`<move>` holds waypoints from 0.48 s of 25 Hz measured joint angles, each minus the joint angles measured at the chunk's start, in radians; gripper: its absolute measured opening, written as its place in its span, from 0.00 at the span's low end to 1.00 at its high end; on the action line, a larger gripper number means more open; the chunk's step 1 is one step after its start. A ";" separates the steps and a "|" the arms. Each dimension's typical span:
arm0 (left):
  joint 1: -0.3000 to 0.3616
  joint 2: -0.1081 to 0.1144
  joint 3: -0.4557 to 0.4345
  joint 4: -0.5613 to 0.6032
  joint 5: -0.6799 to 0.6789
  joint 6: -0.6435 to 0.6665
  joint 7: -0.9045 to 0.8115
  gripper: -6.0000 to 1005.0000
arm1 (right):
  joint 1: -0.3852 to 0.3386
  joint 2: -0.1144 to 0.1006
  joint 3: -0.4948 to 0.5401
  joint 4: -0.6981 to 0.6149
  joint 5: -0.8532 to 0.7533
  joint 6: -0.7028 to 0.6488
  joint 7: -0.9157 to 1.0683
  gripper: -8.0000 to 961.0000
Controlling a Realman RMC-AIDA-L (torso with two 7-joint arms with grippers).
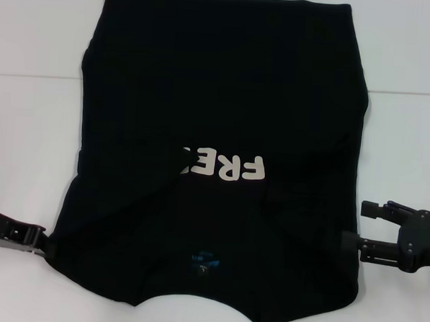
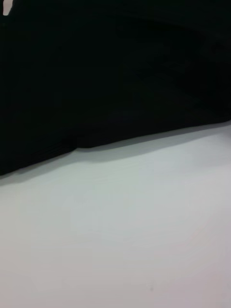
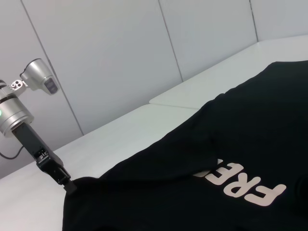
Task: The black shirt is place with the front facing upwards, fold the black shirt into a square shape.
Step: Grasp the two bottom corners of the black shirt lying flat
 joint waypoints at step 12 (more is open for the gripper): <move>-0.001 0.012 -0.021 -0.007 -0.017 0.015 -0.003 0.02 | 0.017 -0.022 -0.008 -0.065 -0.031 0.011 0.187 0.98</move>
